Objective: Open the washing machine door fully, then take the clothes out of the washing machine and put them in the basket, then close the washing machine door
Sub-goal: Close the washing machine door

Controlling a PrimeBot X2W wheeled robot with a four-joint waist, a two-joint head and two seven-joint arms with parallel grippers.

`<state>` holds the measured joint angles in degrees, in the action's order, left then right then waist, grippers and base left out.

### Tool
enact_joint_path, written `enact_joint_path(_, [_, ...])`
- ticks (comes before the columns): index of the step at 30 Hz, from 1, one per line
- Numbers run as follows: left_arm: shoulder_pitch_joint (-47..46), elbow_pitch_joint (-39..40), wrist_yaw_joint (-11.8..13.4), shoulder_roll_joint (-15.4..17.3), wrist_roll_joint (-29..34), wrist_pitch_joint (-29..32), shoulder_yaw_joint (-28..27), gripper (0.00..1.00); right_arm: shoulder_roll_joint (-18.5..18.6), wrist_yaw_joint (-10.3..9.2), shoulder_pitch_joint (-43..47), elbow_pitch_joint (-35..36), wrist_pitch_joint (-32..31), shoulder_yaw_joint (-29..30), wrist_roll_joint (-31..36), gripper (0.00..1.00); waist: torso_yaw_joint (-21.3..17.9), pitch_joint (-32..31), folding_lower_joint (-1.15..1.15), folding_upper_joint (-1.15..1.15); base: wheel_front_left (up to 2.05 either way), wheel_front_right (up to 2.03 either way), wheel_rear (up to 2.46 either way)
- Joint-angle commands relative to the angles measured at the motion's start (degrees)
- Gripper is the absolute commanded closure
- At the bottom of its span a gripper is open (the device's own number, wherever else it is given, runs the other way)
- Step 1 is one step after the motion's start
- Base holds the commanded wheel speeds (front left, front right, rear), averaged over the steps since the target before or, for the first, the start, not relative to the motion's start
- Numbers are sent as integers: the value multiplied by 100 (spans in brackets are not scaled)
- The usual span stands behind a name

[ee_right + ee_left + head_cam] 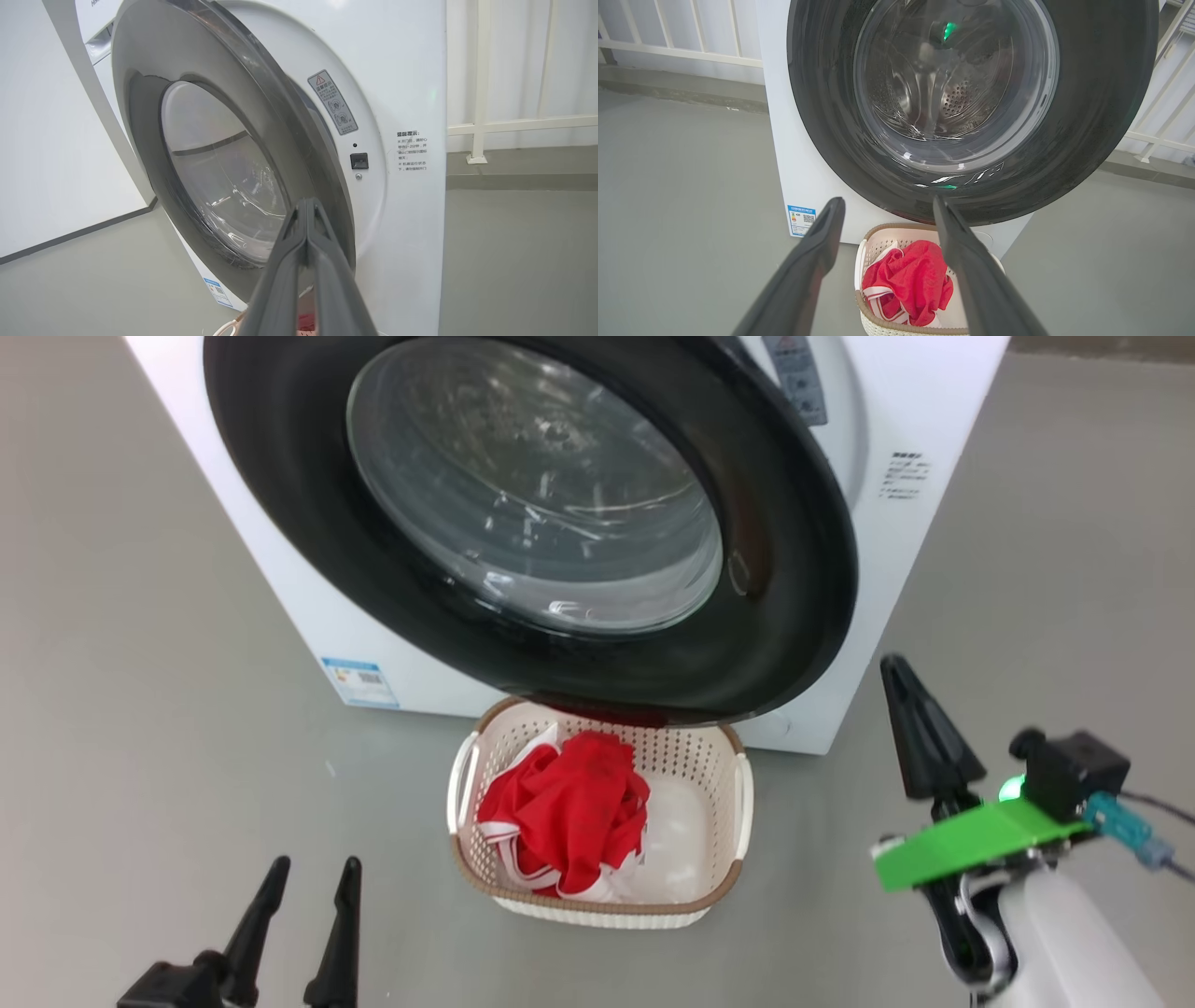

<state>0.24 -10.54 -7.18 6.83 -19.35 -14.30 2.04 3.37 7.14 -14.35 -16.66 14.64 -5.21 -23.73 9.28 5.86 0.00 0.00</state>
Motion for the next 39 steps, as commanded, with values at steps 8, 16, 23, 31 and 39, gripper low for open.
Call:
enact_joint_path(8, [-540, 154, -31, 10, -136, -70, -22, 0, -37, 35, -990, -227, 36, -231, -9, 100, 290, 582, 0, 0, 0, 0, 0])
enact_joint_path(16, [-788, 129, -31, 18, -224, -70, 61, 0, -45, 35, -1451, -448, 36, -75, 41, 100, 419, 855, 0, 0, 0, 0, 0])
enact_joint_path(23, [-942, 146, -31, 33, -285, -70, 93, 0, -47, 35, -1752, -455, 36, 204, 41, 100, 491, 1116, 0, 0, 0, 0, 0])
enact_joint_path(31, [-1207, 141, -31, 65, -357, -70, 273, 0, -44, 35, -2309, -478, 36, 534, 182, 100, 608, 1471, 0, 0, 0, 0, 0])
enact_joint_path(39, [-1329, 167, -31, 56, -411, -70, 413, 0, 11, 35, -2698, -431, 36, 935, 295, 100, 743, 1648, 0, 0, 0, 0, 0])
